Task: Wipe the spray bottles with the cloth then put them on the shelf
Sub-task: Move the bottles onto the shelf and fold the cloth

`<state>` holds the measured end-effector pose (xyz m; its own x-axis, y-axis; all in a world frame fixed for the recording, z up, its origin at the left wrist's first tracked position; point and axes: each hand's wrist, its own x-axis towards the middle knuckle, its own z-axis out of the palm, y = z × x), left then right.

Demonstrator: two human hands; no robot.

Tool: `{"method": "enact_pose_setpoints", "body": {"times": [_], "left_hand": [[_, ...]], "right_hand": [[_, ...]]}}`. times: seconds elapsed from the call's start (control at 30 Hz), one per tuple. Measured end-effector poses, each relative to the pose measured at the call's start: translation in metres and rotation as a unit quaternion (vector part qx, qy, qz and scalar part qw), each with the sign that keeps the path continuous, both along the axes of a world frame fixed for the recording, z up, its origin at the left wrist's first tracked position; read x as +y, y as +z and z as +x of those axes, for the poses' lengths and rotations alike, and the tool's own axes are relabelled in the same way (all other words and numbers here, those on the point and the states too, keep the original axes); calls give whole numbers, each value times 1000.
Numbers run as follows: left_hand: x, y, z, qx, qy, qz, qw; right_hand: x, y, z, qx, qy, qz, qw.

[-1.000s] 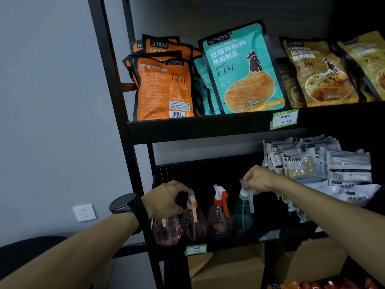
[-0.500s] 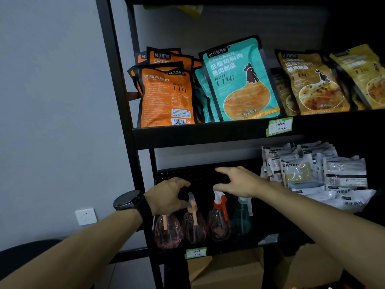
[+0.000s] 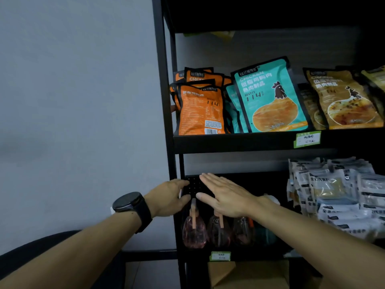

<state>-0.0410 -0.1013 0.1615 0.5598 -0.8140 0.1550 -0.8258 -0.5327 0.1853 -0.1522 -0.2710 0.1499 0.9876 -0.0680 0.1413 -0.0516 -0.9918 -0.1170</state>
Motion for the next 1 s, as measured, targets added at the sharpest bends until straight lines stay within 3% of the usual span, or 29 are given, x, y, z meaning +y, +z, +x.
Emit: {"method": "enact_pose_setpoints", "body": {"times": [0.53,1.0], "left_hand": [[138,22,3,-33,117,-5,993],[295,14,-2,-13,270,-3,963]], "right_hand": [[125,22,42,-7,131,17,991],[262,19,81,32,267,23,963]]}}
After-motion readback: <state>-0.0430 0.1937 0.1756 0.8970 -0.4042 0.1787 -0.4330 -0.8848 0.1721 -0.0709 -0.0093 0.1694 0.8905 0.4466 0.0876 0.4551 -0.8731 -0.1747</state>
